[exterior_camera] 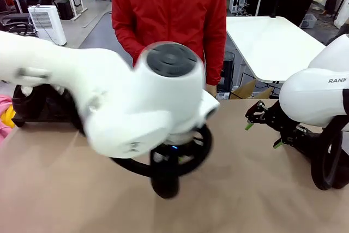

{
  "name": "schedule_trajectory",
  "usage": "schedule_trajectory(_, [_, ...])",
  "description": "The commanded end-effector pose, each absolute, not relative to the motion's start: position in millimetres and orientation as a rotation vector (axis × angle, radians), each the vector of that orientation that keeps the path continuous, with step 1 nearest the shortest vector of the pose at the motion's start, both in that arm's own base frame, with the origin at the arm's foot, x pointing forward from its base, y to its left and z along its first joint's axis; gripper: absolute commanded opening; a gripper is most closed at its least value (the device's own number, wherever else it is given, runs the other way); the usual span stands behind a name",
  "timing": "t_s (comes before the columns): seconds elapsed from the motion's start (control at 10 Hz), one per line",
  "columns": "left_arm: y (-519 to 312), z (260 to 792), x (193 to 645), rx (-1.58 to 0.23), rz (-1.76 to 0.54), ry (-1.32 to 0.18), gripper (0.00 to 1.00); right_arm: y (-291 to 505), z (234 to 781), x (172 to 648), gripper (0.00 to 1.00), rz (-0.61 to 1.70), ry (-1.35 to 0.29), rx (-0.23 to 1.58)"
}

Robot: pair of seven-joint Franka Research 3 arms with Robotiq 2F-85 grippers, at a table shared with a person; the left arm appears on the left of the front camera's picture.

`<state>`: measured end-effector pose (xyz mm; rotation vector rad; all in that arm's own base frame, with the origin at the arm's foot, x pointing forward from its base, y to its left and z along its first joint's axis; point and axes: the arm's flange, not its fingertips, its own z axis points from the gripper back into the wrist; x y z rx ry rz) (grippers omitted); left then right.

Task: Organize the shoes by placing them on the stand.
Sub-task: Place the Shoe from the middle of the table onto the Shoes Stand.

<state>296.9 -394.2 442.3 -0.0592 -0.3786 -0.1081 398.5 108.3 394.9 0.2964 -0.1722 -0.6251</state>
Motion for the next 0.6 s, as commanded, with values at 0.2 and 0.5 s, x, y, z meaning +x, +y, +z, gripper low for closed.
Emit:
schedule_trajectory(0.2, [-272.7, 503.3, 347.9, -0.037, -0.091, -0.622, 0.0, 109.9, 395.1, 398.3, 1.0, -0.622, -0.173, 0.296])
schedule_trajectory(0.5, [-222.8, 530.3, 414.5, -0.012, -0.065, -0.642, 0.0, 109.9, 395.1, 398.3, 1.0, -0.622, -0.173, 0.296])
